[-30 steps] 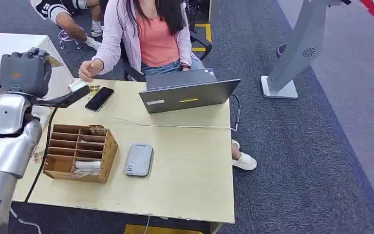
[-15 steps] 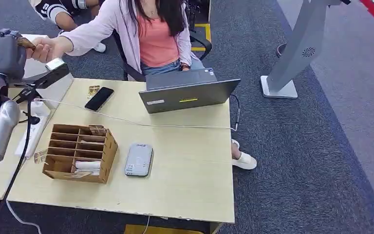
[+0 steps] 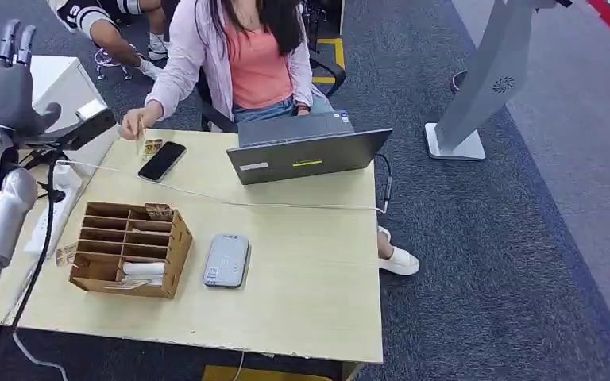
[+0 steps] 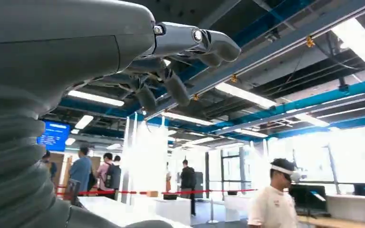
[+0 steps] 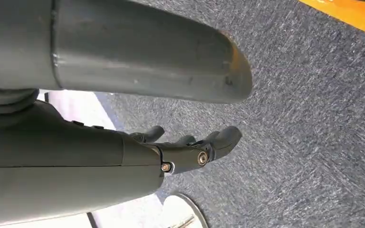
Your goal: Pass the card to the sensor for recognition and then transmit it.
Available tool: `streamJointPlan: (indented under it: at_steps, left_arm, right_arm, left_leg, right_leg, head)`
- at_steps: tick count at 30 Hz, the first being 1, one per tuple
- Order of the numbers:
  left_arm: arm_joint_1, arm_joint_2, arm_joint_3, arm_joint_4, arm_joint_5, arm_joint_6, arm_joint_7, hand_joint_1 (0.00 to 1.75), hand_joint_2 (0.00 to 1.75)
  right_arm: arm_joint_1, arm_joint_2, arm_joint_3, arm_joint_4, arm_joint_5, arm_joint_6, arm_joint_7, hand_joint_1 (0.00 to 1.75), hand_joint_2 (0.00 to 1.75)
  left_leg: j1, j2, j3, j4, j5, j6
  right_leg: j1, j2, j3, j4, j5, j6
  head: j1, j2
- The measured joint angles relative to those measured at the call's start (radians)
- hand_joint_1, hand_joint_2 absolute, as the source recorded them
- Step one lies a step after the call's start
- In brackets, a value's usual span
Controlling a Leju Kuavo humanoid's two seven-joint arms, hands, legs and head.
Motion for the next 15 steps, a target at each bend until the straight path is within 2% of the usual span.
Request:
streamJointPlan:
  at_steps: [4,8,15]
  left_arm:
    - [0.179,-0.034,0.000,-0.200,0.050,0.003,-0.033,0.00,1.75]
    - [0.426,-0.060,-0.029,-0.487,0.030,-0.022,0.000,0.00,1.75]
    - [0.700,-0.061,-0.105,-0.792,0.016,-0.053,-0.003,0.00,1.75]
  right_arm:
    - [0.000,0.000,-0.005,0.000,-0.009,-0.012,0.002,0.00,0.00]
    - [0.001,0.001,-0.026,0.000,-0.032,-0.030,0.003,0.00,0.00]
    - [0.004,0.006,-0.065,0.000,-0.073,-0.051,0.011,0.00,0.00]
  left_leg:
    - [-0.002,0.000,0.000,0.000,0.000,0.000]
    - [-0.002,0.003,0.000,0.000,-0.002,0.001]
    - [-0.002,0.004,-0.002,-0.001,-0.002,0.001]
  right_leg:
    - [-0.001,0.001,0.000,0.000,0.000,0.000]
    - [-0.002,0.003,-0.002,-0.001,0.000,0.000]
    - [-0.002,0.003,-0.004,-0.001,-0.001,0.001]
  head:
    - [0.000,0.000]
    - [0.000,0.000]
    - [0.000,0.000]
